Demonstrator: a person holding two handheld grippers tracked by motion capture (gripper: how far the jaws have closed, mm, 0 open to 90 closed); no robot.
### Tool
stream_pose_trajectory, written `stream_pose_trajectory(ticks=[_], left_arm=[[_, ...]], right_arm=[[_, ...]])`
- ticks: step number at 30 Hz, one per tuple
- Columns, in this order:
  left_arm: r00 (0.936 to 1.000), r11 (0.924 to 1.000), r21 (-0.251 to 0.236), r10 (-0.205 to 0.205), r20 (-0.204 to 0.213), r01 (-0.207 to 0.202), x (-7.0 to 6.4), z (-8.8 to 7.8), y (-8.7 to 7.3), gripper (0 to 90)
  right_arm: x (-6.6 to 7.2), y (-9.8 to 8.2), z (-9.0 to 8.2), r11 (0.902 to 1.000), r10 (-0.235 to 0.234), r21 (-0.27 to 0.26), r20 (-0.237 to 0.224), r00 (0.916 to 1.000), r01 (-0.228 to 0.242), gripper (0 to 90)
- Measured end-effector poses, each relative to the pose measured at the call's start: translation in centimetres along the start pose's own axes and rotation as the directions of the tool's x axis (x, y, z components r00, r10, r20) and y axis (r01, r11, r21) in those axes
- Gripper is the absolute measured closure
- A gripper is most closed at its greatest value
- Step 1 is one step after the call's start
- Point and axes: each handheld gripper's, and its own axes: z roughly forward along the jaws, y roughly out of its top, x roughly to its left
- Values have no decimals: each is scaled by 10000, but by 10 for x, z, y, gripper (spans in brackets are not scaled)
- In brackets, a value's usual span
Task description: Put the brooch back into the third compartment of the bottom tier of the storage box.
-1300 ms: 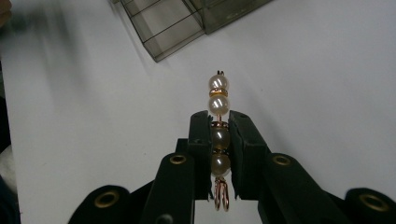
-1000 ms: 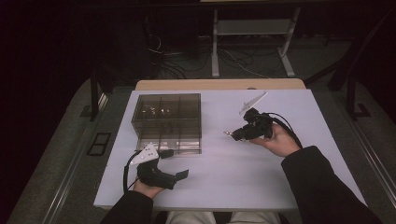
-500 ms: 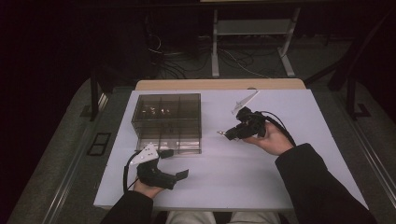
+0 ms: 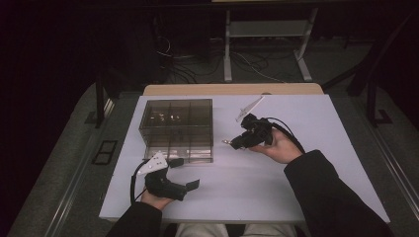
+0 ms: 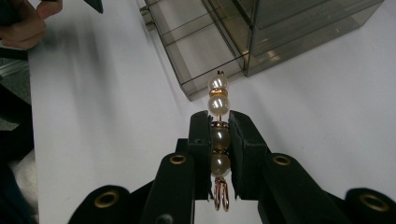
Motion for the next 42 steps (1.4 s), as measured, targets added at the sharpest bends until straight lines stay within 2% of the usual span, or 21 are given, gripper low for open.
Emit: stream_pose_trajectory(ticks=[42], left_arm=[[10000, 10000, 2, 40, 54, -40, -1, 0, 0, 0]], right_arm=[[18, 35, 50, 9984, -503, 219, -605, 9969, 517, 789]])
